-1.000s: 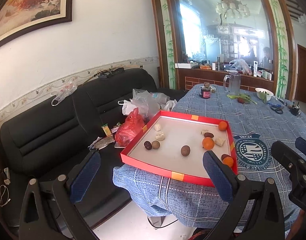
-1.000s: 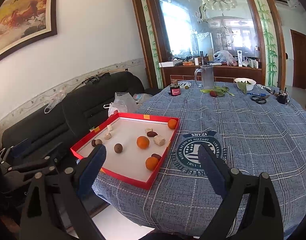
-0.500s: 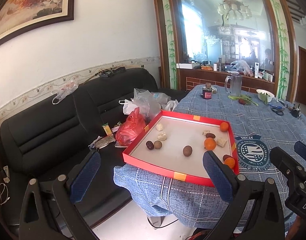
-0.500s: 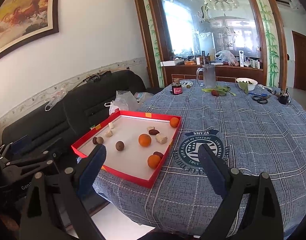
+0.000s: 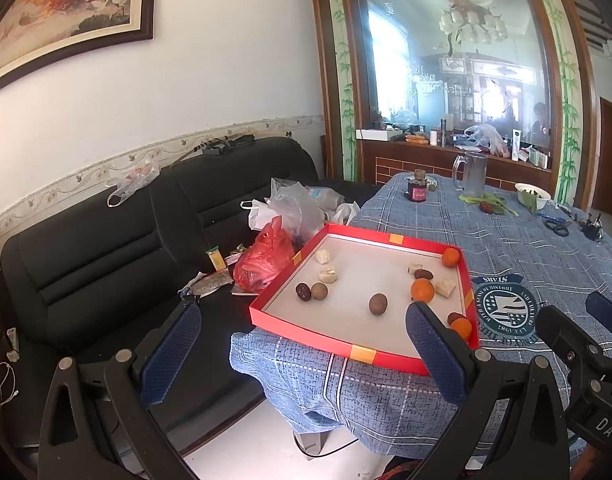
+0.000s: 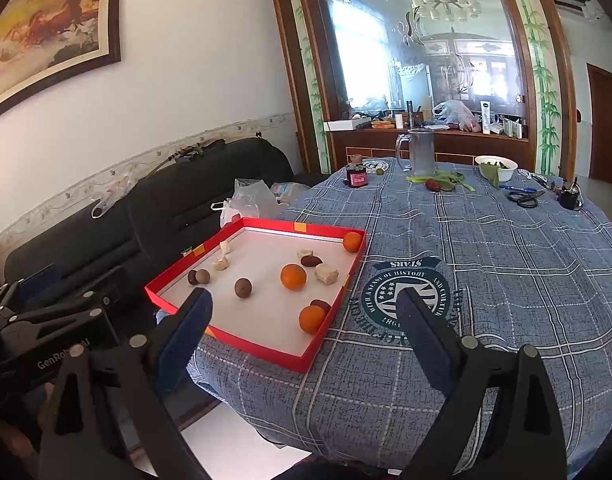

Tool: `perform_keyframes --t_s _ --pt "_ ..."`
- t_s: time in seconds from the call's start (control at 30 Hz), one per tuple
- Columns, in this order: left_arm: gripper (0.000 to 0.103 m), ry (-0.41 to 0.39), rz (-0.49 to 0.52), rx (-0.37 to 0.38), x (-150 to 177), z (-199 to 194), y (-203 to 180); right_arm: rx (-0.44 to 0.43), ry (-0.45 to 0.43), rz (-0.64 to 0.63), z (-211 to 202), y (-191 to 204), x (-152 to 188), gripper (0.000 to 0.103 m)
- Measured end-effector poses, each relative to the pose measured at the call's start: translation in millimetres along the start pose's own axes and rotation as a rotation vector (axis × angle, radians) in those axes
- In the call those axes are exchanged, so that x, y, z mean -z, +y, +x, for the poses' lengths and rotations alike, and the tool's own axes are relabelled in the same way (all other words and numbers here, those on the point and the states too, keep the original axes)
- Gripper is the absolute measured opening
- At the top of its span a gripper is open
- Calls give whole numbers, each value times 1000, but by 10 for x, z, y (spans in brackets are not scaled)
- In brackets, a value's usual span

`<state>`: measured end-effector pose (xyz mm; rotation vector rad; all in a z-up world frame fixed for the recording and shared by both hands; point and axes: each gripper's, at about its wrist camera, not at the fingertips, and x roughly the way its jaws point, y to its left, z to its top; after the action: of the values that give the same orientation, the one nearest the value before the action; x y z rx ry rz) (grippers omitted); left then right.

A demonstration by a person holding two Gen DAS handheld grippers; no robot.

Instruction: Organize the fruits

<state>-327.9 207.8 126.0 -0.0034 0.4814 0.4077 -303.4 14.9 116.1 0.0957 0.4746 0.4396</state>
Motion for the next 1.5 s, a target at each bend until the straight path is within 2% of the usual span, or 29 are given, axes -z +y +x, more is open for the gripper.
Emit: perform_keyframes --t_s 0.87,1.17,1.5 --pt "103 4 8 14 40 21 -3 4 6 1 19 -11 11 93" --pt "103 3 11 8 8 97 42 30 -30 -41 108 33 -201 93" --pt "103 26 -9 -4 -98 379 171 42 -53 -123 333 252 -339 93"
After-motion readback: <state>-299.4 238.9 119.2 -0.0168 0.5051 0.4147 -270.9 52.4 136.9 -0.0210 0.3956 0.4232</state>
